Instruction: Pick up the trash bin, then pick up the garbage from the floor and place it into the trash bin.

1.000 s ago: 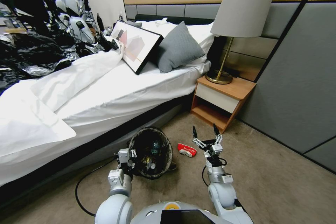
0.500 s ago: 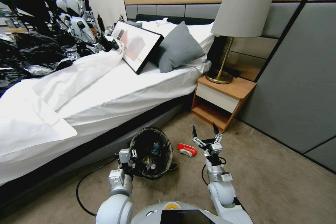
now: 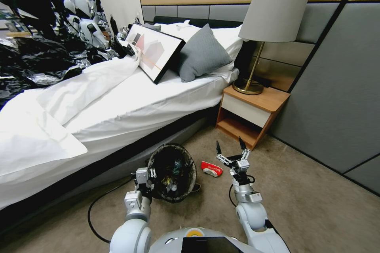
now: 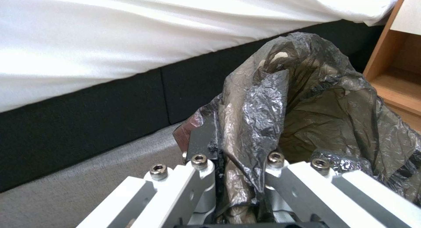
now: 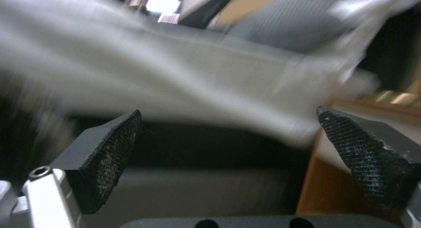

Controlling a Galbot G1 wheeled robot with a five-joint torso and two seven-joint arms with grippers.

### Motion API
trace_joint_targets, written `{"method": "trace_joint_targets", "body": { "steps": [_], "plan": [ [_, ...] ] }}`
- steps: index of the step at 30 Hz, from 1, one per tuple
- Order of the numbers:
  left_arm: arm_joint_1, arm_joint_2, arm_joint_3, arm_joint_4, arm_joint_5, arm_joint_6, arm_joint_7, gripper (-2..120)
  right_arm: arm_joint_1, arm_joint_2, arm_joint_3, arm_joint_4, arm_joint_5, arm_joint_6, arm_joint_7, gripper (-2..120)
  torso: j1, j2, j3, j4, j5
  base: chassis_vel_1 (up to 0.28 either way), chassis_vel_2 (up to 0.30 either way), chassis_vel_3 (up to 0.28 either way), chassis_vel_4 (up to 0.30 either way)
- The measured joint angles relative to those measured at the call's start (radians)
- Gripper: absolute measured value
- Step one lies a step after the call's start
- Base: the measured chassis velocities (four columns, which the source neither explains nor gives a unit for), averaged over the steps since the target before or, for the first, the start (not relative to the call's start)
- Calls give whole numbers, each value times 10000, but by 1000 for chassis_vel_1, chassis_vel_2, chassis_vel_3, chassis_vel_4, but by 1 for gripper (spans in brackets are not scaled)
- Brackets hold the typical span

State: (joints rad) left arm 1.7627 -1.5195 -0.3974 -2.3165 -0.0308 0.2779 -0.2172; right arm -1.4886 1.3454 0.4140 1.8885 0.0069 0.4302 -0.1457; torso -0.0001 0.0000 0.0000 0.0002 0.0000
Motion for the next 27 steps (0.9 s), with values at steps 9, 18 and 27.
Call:
{"method": "trace_joint_targets", "body": {
  "steps": [9,18,27],
  "plan": [
    [-60,159,-273,-43,-162,23,4,6,418,-713,-325,-1431,-714,-1257,-2264,100,0,0,0,-2,-1,0,0,0,0],
    [-163,218,-315,-41,-275,33,9,6,959,-863,-340,-3184,-1654,-1114,-3800,100,0,0,0,-3,0,0,0,0,0],
    [-134,142,-217,12,-211,36,10,6,1900,-774,-178,-5234,-2531,-599,-4528,100,1,0,0,-2,0,0,0,0,0]
  ]
}}
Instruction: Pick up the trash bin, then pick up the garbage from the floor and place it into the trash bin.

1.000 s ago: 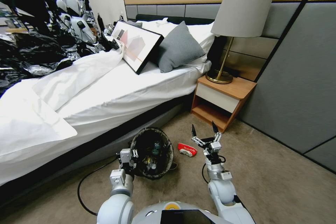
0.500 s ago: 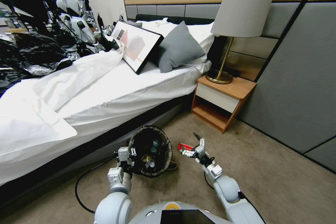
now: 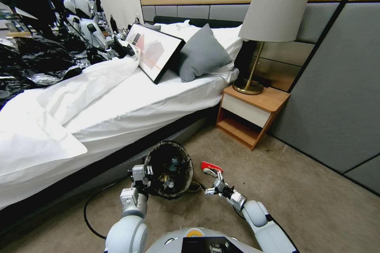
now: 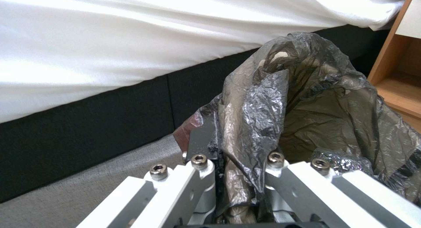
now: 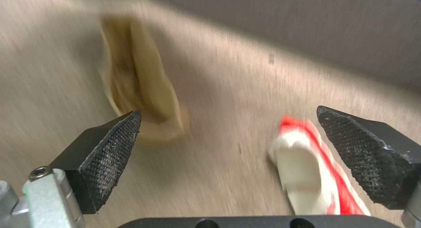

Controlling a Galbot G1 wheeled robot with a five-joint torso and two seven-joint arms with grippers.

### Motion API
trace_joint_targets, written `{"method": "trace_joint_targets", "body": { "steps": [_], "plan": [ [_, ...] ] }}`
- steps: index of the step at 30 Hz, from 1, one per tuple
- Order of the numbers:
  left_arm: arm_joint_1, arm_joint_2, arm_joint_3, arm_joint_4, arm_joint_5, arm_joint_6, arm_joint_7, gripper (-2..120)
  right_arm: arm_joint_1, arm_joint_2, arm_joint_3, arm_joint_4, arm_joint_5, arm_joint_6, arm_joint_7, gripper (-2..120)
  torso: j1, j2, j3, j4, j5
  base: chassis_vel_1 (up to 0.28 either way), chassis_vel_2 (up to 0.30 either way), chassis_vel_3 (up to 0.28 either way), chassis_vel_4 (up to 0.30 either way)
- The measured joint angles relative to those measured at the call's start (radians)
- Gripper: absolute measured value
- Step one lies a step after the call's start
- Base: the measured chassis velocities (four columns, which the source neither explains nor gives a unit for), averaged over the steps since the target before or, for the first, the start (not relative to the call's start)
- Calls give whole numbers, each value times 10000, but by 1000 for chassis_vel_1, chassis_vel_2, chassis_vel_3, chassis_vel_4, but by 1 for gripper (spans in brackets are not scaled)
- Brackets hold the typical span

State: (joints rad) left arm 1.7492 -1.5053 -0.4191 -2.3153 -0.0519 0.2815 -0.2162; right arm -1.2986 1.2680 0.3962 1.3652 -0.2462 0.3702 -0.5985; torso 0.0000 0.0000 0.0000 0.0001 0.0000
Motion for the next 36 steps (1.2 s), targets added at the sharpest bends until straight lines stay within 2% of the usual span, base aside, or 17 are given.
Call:
{"method": "trace_joint_targets", "body": {
  "steps": [23,36],
  "plan": [
    [200,-63,65,-44,154,-53,1,6,2336,401,-58,-3830,-72,403,1887,100,0,-1,0,-1,0,0,0,0,0],
    [283,-104,191,-64,318,-75,6,6,2805,513,-232,-4531,56,472,2085,99,0,0,0,-1,0,0,0,0,0]
  ]
}}
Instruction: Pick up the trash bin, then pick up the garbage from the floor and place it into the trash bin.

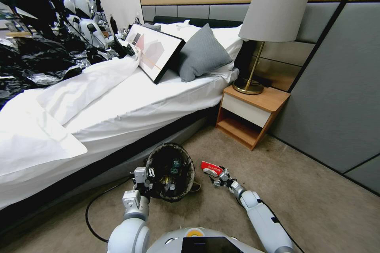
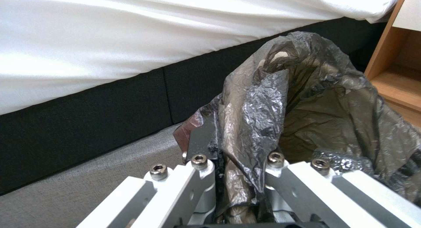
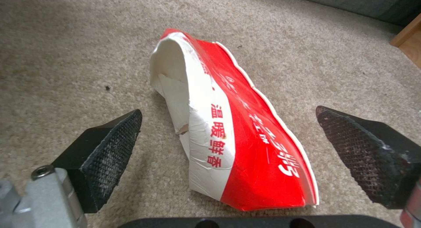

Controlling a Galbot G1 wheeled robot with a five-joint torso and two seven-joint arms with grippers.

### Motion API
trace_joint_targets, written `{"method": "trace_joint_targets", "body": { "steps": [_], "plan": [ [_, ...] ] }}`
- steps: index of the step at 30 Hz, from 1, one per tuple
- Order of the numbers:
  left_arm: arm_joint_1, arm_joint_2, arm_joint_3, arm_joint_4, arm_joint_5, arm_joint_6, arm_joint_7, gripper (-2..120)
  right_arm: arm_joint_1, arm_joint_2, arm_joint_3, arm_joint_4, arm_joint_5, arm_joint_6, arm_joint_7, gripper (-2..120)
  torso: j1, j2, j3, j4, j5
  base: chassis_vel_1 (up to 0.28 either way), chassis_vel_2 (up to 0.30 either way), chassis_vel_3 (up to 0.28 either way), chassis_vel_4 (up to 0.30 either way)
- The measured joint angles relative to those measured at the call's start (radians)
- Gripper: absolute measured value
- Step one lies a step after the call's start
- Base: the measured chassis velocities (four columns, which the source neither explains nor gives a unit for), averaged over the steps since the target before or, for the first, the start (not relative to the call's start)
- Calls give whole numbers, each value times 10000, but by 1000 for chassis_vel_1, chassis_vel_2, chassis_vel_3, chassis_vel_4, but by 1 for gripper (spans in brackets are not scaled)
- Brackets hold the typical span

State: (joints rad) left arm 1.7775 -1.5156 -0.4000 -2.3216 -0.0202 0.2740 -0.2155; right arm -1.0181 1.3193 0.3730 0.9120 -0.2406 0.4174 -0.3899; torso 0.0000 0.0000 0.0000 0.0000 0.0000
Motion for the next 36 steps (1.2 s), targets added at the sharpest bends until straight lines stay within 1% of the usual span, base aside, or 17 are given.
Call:
{"method": "trace_joint_targets", "body": {
  "steps": [3,5,6,7,9,10,14,15,17,18,20,21,24,25,27,29,36],
  "plan": [
    [39,-11,25,-6,42,-25,1,6,159,43,-3,-284,-14,69,29,87,0,0,0,1,0,0,0,0,0],
    [44,-16,30,-6,53,-32,2,6,215,61,-3,-407,-15,86,43,84,0,0,0,0,0,0,0,0,0],
    [49,-26,37,-6,63,-37,2,6,311,103,8,-659,-19,153,62,77,0,0,0,0,-1,0,0,0,0],
    [49,-26,37,-6,63,-37,2,6,311,103,8,-659,-19,153,62,77,0,0,0,0,-1,0,0,0,0],
    [50,-32,39,-6,71,-42,1,6,429,144,26,-970,-19,224,134,65,0,0,0,1,0,0,0,0,0],
    [50,-32,39,-6,71,-42,1,6,429,144,26,-970,-19,224,134,65,0,0,0,1,0,0,0,0,0],
    [21,-30,28,28,71,-44,2,6,508,159,52,-1210,16,353,214,46,0,0,0,1,-1,0,0,0,0],
    [21,-30,28,28,71,-44,2,6,508,159,52,-1210,16,353,214,46,0,0,0,1,-1,0,0,0,0],
    [-13,-30,33,58,71,-45,2,6,542,175,74,-1328,61,409,218,36,0,0,0,1,1,0,0,0,0],
    [-13,-30,33,58,71,-45,2,6,542,175,74,-1328,61,409,218,36,0,0,0,1,1,0,0,0,0],
    [-36,-30,39,82,69,-44,4,6,556,177,87,-1376,86,438,229,27,0,0,0,2,0,0,0,0,0],
    [-36,-30,39,82,69,-44,4,6,556,177,87,-1376,86,438,229,27,0,0,0,2,0,0,0,0,0],
    [-61,-25,36,119,58,-45,9,6,557,170,99,-1388,133,478,276,11,-1,0,0,1,0,0,0,0,0],
    [-61,-25,36,119,58,-45,9,6,557,170,99,-1388,133,478,276,11,-1,0,0,1,0,0,0,0,0],
    [-66,-18,33,126,53,-44,10,6,553,168,105,-1365,159,482,322,3,0,0,0,0,0,0,0,0,0],
    [-64,-13,33,134,51,-44,10,6,546,169,109,-1351,170,484,349,0,0,0,-1,1,-2,0,0,0,0],
    [1,14,32,128,49,-45,10,6,446,173,111,-1194,231,501,436,0,0,0,-1,0,-1,0,0,0,0]
  ]
}}
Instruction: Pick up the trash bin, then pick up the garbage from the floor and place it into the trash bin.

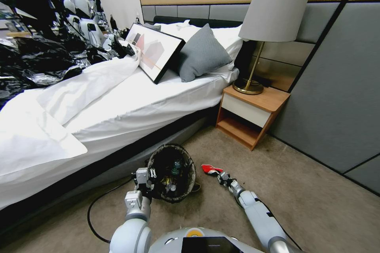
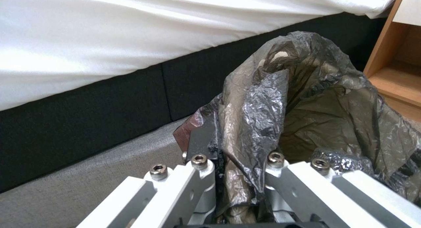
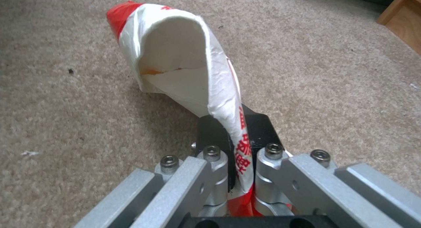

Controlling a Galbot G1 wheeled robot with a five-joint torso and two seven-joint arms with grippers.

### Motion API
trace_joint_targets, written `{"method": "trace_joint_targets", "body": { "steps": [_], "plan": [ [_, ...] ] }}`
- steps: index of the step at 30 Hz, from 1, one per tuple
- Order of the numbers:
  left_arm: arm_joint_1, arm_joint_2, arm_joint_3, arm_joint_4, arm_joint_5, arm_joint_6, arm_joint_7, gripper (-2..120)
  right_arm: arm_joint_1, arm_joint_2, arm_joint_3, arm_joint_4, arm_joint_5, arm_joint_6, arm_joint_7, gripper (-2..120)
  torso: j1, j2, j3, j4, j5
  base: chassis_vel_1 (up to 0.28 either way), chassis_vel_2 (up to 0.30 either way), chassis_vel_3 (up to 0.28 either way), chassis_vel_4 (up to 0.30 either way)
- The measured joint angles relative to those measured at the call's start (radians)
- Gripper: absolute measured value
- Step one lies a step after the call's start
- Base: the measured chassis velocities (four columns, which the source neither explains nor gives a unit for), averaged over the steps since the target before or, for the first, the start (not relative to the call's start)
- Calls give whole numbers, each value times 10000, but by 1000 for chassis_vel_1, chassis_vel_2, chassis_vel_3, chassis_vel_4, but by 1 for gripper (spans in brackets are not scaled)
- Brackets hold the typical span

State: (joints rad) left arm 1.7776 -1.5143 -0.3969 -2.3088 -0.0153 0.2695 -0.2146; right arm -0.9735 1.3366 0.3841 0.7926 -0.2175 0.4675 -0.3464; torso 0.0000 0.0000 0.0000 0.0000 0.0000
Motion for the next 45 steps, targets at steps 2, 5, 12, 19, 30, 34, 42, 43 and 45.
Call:
{"method": "trace_joint_targets", "body": {
  "steps": [2,5,12,19,30,34,42,43,45],
  "plan": [
    [12,6,2,-14,3,0,0,6,-42,-6,0,106,30,5,49,0,0,0,0,0,1,0,0,0,0],
    [35,7,43,-19,32,-4,-2,6,-225,-22,-1,617,290,39,326,0,0,0,0,0,1,0,0,0,0],
    [48,14,86,-13,58,-11,-6,6,-766,-54,-25,2116,1371,196,486,0,0,0,0,0,0,0,0,0,0],
    [26,36,102,-9,61,-12,-6,6,-1758,-162,-95,5367,2920,219,552,0,0,0,0,3,-1,0,0,0,0],
    [-19,49,151,75,64,-13,-4,6,-3321,-391,-643,10074,5468,73,-2061,0,0,0,0,1,0,0,0,0,0],
    [-30,38,178,90,67,-15,-2,6,-3750,-476,-982,10722,6009,27,-3389,0,0,0,0,-1,-2,0,0,0,0],
    [-25,33,153,78,72,-16,0,6,-4291,-592,-2157,10924,5189,172,-4075,0,-1,0,0,0,0,0,0,0,0],
    [-25,33,153,78,72,-16,0,6,-4291,-592,-2157,10924,5189,172,-4075,0,-1,0,0,0,0,0,0,0,0],
    [-29,18,163,62,72,-16,1,6,-4270,-562,-2386,10719,4897,211,-4033,0,0,0,0,1,-1,0,0,0,0]
  ]
}}
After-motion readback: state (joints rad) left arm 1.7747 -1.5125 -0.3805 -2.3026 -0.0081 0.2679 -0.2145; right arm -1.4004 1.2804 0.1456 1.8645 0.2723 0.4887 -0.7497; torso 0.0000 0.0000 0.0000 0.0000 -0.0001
